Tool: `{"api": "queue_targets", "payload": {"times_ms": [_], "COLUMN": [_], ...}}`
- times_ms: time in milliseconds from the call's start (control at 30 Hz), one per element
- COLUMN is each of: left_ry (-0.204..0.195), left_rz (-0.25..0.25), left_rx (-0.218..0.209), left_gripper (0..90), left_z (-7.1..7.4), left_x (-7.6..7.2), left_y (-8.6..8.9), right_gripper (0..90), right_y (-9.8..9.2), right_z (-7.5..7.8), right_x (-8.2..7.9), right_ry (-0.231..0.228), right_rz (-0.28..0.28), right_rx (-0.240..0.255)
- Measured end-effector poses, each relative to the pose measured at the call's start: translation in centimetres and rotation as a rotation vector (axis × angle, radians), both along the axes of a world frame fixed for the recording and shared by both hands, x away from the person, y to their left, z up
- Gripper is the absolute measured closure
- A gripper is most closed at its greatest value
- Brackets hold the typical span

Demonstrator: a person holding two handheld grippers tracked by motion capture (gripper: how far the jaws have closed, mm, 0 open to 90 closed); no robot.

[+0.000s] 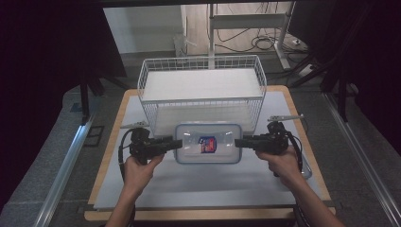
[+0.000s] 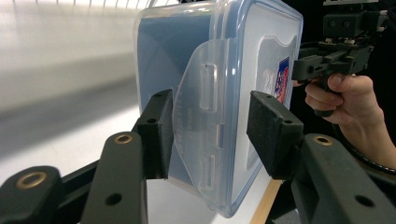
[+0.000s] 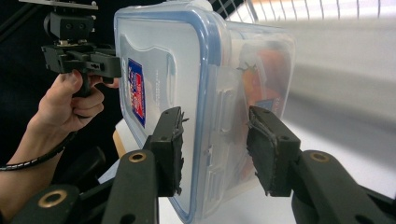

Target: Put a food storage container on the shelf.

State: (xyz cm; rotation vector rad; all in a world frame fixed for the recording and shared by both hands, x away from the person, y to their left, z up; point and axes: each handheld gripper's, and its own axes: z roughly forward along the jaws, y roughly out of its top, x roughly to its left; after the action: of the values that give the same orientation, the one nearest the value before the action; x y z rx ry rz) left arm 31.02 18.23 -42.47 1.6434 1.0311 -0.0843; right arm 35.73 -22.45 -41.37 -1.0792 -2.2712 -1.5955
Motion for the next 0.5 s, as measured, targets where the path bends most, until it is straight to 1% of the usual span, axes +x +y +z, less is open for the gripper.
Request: {"api": "queue_targets", "payload": {"times_ms": [133, 200, 333, 467, 500], "left_ry": [-0.028, -0.039, -0.053, -0.060, -0.063], "left_rz": [0.002, 0.004, 0.014, 0.018, 0.019], "left_rx": [-0.003, -0.001, 0.001, 0.003, 0.004], "left_gripper": [52.3, 52.3, 52.3, 52.3, 52.2], "left_z": [1.7, 2.5, 3.9, 5.0, 5.1], "left_x": [0.7, 1.1, 2.1, 3.3, 3.5], "left_y": [0.2, 0.4, 0.7, 0.9, 0.9], "right_gripper": [56.9, 56.8, 56.8, 56.5, 56.4], "right_y": [0.3, 0.5, 0.8, 1.1, 1.2], "right_z": [2.0, 2.9, 4.0, 5.2, 5.6], "right_x": [0.7, 1.1, 2.2, 3.5, 3.9], "right_ry": [-0.044, -0.057, -0.065, -0.076, -0.085], "right_rz": [-0.005, -0.007, -0.006, -0.008, -0.011], "right_rx": [0.003, 0.006, 0.016, 0.017, 0.014]}}
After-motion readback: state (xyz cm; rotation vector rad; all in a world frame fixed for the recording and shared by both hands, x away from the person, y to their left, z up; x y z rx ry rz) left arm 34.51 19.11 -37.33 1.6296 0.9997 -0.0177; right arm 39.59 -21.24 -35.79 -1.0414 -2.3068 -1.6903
